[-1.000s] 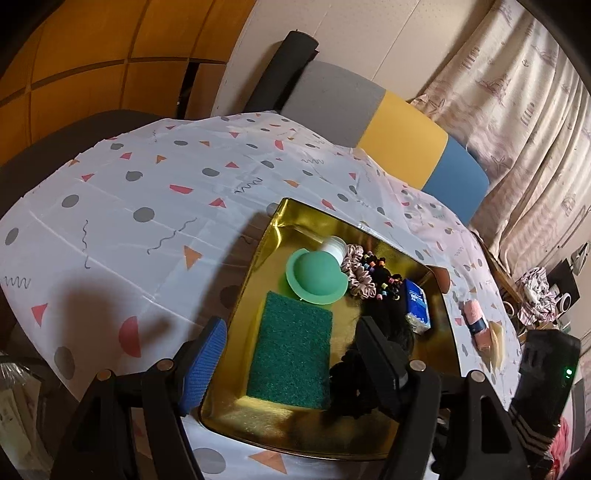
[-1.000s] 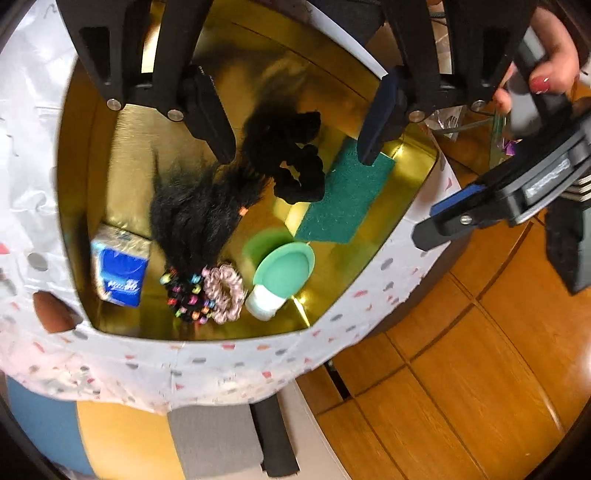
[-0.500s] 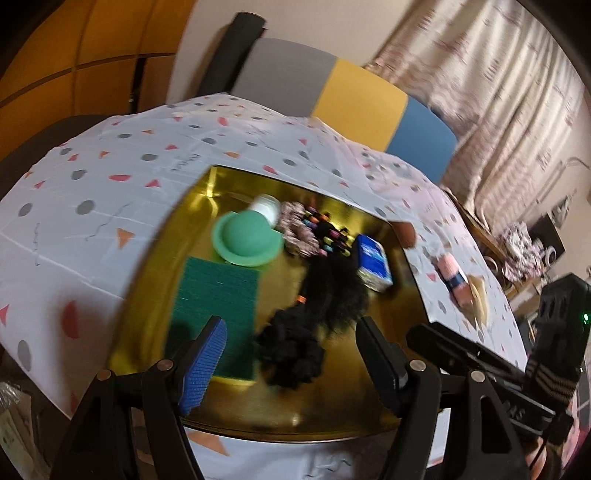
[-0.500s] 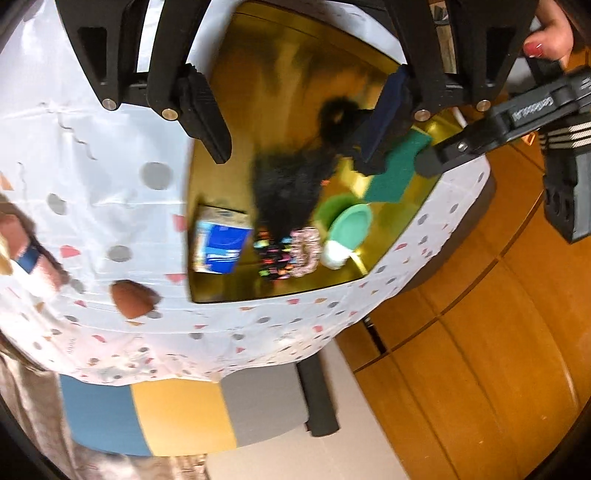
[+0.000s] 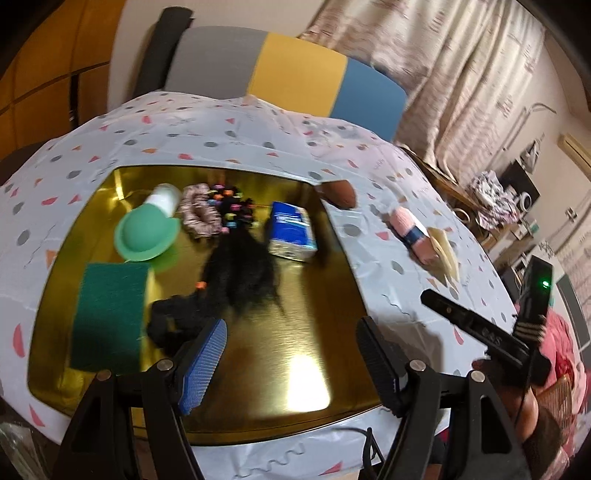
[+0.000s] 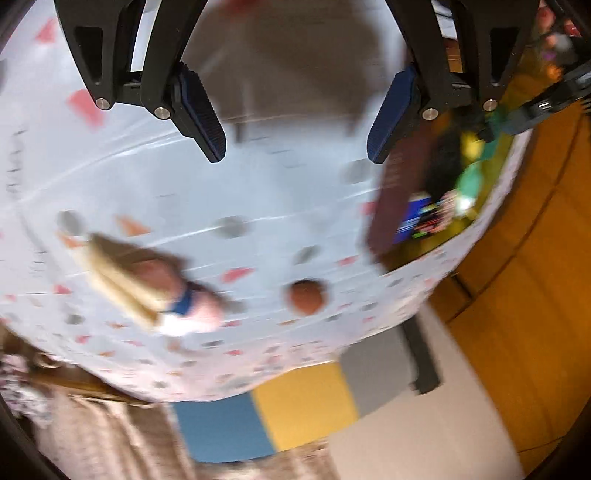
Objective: Organize rigid objects
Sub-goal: 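Grasp the beige cloth lying on the pink towel roll with the right tool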
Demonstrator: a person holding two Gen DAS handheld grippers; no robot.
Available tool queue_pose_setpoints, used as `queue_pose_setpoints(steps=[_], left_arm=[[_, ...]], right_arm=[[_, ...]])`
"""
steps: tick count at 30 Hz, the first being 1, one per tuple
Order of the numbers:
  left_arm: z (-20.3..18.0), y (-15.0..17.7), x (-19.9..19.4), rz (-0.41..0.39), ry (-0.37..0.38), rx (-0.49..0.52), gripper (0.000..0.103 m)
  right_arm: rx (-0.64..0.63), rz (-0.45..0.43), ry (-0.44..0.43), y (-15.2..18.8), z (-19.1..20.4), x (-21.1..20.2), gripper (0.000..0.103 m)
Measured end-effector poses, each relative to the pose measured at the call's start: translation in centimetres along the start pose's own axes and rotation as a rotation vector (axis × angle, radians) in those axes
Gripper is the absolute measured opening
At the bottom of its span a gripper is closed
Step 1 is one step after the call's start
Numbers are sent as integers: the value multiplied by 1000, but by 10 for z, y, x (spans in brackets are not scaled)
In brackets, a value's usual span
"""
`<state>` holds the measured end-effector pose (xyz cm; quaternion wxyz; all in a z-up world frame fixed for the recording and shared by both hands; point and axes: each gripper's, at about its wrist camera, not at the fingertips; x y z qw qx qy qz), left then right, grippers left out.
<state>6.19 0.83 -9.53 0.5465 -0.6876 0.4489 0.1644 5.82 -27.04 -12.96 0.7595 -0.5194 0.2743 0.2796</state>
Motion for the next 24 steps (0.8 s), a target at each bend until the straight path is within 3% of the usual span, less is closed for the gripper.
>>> queue_pose_setpoints(steps=[7,13,16,18,20,24], left_arm=[[-29,-6,11,21,6,51,74],[-47,-8,19,45,0,79,74],[-53,-10,22,55,-10,92,74],[-56,-12,25,59,-17,97,74],[-58,-14,28,63,-19,96,74],[-68,-22,36,71,-12,98,74]], right_arm=[[-81,-35,281,-35,-71,10,89],[-258,-32,433,-66,-89,46,88],[-341,-38,505,-76,-91,60,73],[-332,-24,460,-84,-95,66,48],[-312,-24,416,-87,-98,67,35],[-256,-71,351,-86,-106,56,22]])
Point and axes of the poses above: each gripper's, at about its wrist camera, not at the fingertips, and x roughly the way its jaws point, z to its left, y to its underside, and after that the axes turned 2 degrees about y, right-handed
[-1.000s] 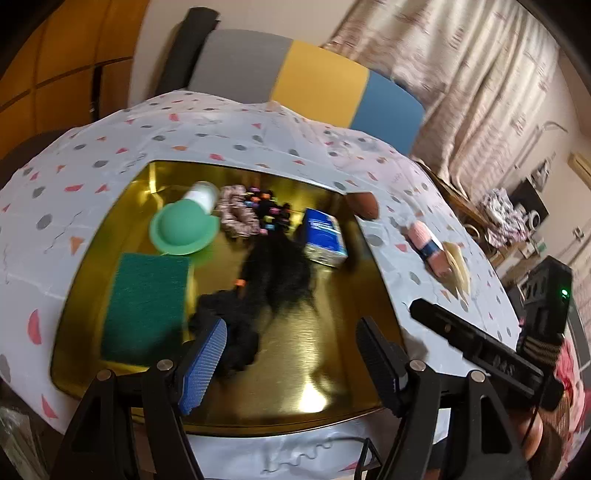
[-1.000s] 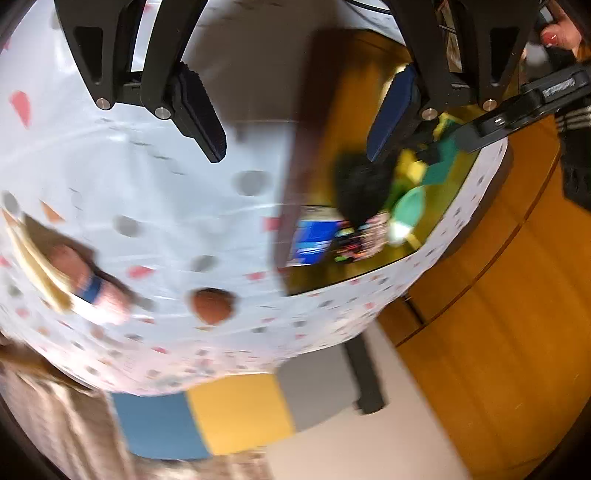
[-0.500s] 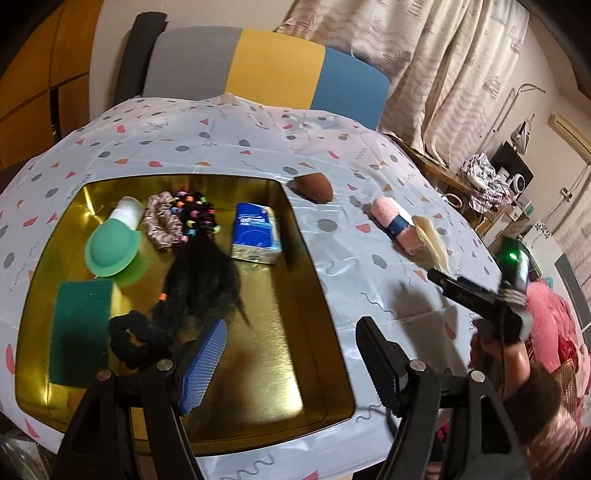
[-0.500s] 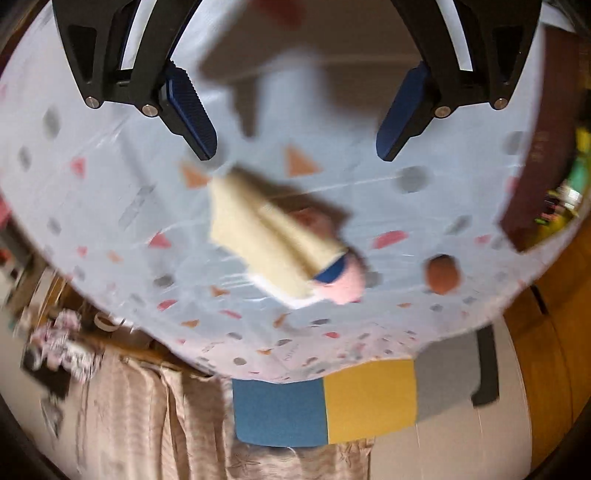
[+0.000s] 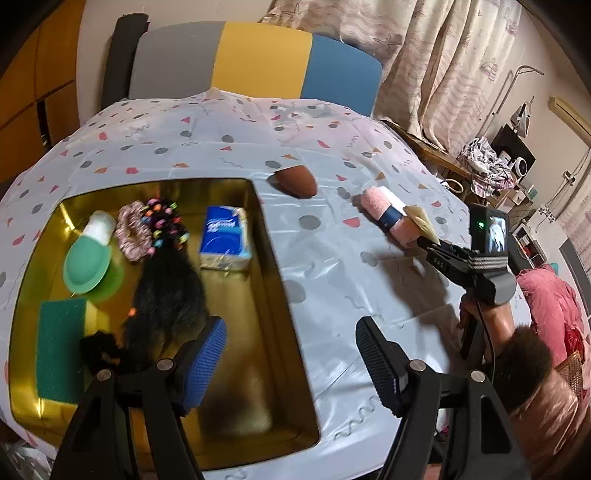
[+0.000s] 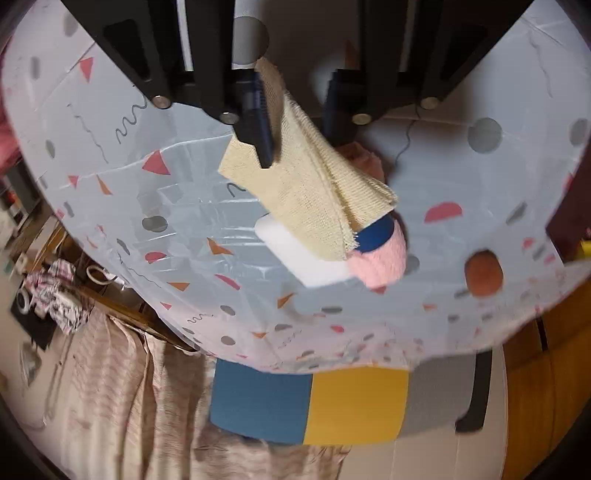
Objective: Organize rigid objects
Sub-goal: 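Grasp the beige cloth lying on the pink towel roll with the right tool, then grasp the pink towel roll with blue band using the left tool while the right holds the beige cloth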
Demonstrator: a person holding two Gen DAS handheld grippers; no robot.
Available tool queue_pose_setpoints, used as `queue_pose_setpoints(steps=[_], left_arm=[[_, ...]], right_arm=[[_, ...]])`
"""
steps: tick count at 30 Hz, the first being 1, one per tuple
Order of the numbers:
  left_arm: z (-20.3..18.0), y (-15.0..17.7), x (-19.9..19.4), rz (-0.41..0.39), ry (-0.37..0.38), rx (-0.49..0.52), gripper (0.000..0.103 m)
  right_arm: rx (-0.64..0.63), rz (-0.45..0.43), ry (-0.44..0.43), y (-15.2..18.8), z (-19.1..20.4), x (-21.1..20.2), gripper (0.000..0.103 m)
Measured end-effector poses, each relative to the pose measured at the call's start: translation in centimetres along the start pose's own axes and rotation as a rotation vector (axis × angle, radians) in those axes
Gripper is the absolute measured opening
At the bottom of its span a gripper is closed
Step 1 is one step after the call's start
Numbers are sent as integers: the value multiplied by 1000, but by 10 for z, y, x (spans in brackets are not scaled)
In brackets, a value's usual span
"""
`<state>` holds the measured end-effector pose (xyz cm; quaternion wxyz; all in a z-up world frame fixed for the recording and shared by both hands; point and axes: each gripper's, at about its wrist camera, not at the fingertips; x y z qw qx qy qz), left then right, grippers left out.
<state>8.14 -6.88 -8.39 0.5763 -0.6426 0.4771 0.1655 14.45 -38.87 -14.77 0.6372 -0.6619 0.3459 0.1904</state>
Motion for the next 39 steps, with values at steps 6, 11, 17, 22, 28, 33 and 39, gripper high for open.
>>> queue_pose_setpoints(steps=[6,11,17,22,28,33,39], left_arm=[[-27,-30,17,-2,37,25,74],[-57,-63,48,16,59,63,74],[-102,-92,110,76,96,99,74],[-134,-106,174,174,100,94,76],[-162,-121,229,214,54,97,82],[-175,-126,260,231,21,124,83],[-167,-116,263,185,87,109,62]], right_arm=[[236,-48,-103,15,-39,-18,13],[512,-100,-209,41,-84,-24,10],[732,-132,-266,66,-115,-20,9],[739,-152,-287,68,-115,-19,9],[810,-134,-340,79,-128,-9,9],[823,-132,-352,82,-130,-8,9],[831,-129,-371,83,-132,-4,9]])
Point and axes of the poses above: each gripper's, at about its wrist camera, not at the fingertips, and x roughly the way its jaws point, z to its left, y to its underside, and after that the axes turned 2 degrees about y, right-handed
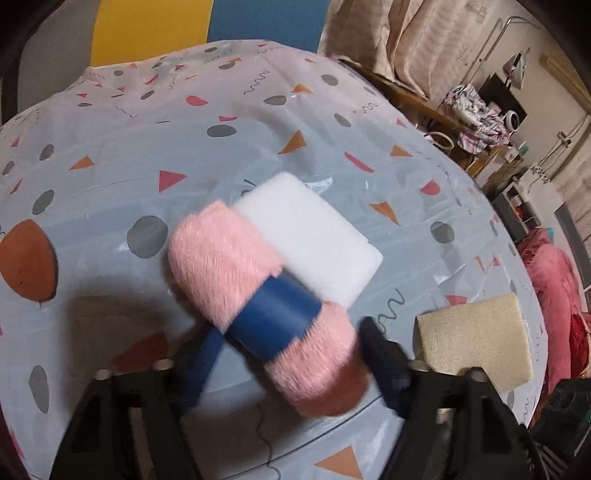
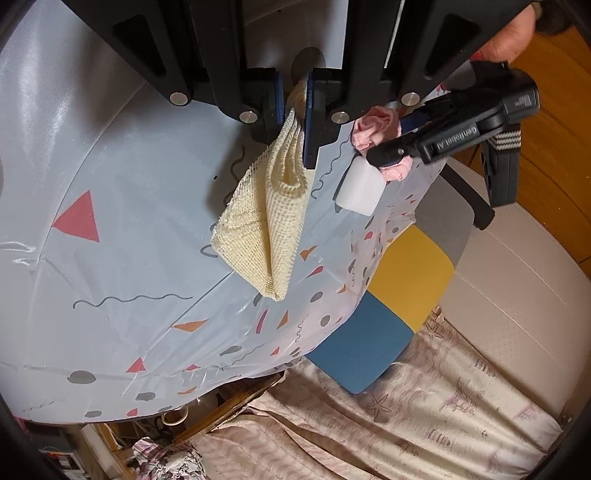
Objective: Organize rigid objects
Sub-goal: 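Grasp the pink towel roll with blue band using the left tool while the right holds the beige cloth, then lower the pink towel roll into the gold tray and open the left tool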
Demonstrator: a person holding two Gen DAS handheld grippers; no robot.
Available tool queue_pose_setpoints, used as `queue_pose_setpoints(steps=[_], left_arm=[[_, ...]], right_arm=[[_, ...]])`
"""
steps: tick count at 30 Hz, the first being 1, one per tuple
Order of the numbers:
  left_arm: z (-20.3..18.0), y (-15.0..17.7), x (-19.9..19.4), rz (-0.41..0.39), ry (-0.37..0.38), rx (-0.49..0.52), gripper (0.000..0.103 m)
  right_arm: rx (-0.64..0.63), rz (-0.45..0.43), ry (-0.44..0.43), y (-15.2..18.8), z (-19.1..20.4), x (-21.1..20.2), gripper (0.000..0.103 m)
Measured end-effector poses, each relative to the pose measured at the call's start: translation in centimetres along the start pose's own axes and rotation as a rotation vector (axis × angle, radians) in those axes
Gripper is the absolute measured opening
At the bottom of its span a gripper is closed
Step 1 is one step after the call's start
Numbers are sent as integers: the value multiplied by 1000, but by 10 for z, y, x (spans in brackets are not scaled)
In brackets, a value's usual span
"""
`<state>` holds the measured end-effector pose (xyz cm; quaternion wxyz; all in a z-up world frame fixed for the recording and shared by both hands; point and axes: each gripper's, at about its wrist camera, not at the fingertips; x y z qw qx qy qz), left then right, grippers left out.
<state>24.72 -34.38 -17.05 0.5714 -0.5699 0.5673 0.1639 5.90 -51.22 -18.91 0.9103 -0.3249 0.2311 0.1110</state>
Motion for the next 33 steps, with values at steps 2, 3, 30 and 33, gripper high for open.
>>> queue_pose_setpoints(steps=[2,3,30,33], left_arm=[[2,5,-4,6,39,10,47],[4,8,-6,11,62,3,38],[68,152,-138,-75,225,-117,34],[77,162,-163,-113,243,-122,34]], right_arm=[[5,2,-4,-1,-2,1,9],[7,3,-5,-2,-3,2,9],[16,7,0,-1,-4,2,9],[14,9,6,-1,-3,2,9]])
Point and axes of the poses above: each gripper's, at about its wrist camera, not at the fingertips, and x roughly the way its jaws point, z to its left, y to its underside, and after that the axes turned 2 degrees about y, right-handed
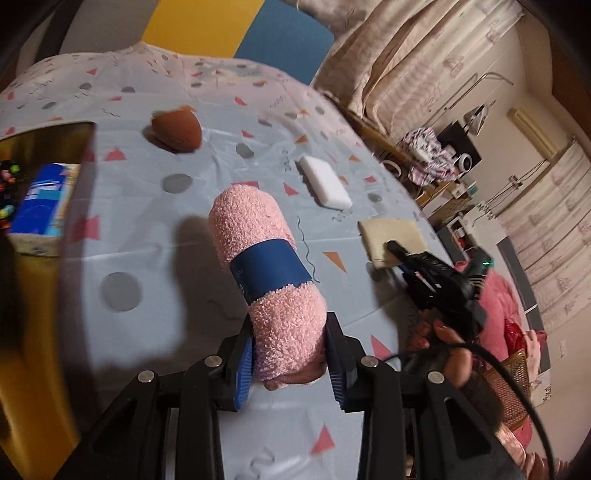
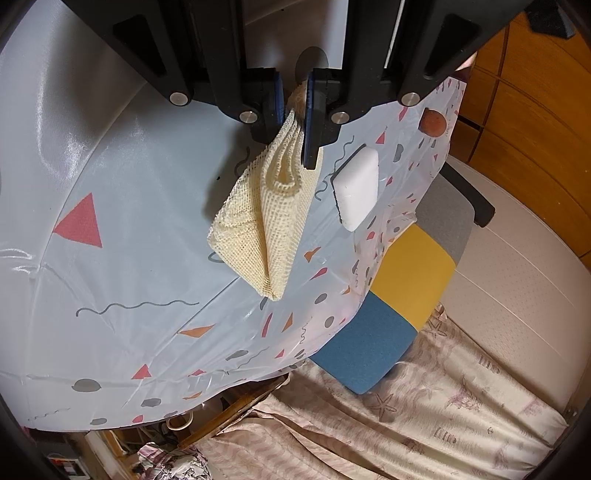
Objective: Organize rigid objects
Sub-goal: 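Lower the pink towel roll into the gold tray and open the left tool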
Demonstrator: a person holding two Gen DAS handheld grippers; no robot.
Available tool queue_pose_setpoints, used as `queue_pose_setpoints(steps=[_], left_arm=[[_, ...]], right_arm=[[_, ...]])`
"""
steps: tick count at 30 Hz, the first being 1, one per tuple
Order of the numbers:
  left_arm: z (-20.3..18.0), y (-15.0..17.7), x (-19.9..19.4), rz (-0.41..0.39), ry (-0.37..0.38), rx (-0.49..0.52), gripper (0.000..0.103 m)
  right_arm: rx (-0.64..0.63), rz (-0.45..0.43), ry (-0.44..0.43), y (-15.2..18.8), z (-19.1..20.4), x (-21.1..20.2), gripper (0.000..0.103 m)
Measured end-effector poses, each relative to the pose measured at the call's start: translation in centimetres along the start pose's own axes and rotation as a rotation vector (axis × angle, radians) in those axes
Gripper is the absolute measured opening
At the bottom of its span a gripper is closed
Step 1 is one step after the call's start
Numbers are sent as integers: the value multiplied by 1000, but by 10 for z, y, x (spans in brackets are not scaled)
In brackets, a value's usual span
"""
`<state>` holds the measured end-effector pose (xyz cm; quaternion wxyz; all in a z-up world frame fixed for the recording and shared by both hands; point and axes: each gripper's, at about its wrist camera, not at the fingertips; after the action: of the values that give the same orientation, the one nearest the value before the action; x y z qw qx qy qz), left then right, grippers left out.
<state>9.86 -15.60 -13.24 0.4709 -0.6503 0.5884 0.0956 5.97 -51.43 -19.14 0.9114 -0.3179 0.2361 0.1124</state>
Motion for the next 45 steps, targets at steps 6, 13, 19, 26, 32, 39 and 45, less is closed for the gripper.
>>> queue_pose_setpoints(steps=[6,13,19,26,32,39,45], left_arm=[[18,9,-55,-94,-31,-26,34],[55,22,-92,-138,-137,-51,34],[73,25,-98,-151,-160,-70,34],[78,29,-82,-59,-188,-31,41],[82,31,-90,-74,-205,-28,61],[85,38,-116,-151,-229,-34,63],[85,48,-132,-191,-254,-18,63]], right_arm=[[-4,3,13,1,4,0,9],[-4,6,21,1,6,0,9],[-8,11,31,2,9,1,9],[-17,33,38,0,14,2,9],[-15,48,18,8,21,-11,9],[16,73,-38,21,36,-31,9],[-84,125,-98,39,79,-41,9]])
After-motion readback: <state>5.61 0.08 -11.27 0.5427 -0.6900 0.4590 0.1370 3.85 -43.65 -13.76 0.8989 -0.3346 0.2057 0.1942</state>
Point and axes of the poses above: each gripper's, at about its wrist camera, not at the fingertips, and x roughly the way its jaws point, z to its left, y to its underside, and after that the axes turned 2 degrees about y, right-handed
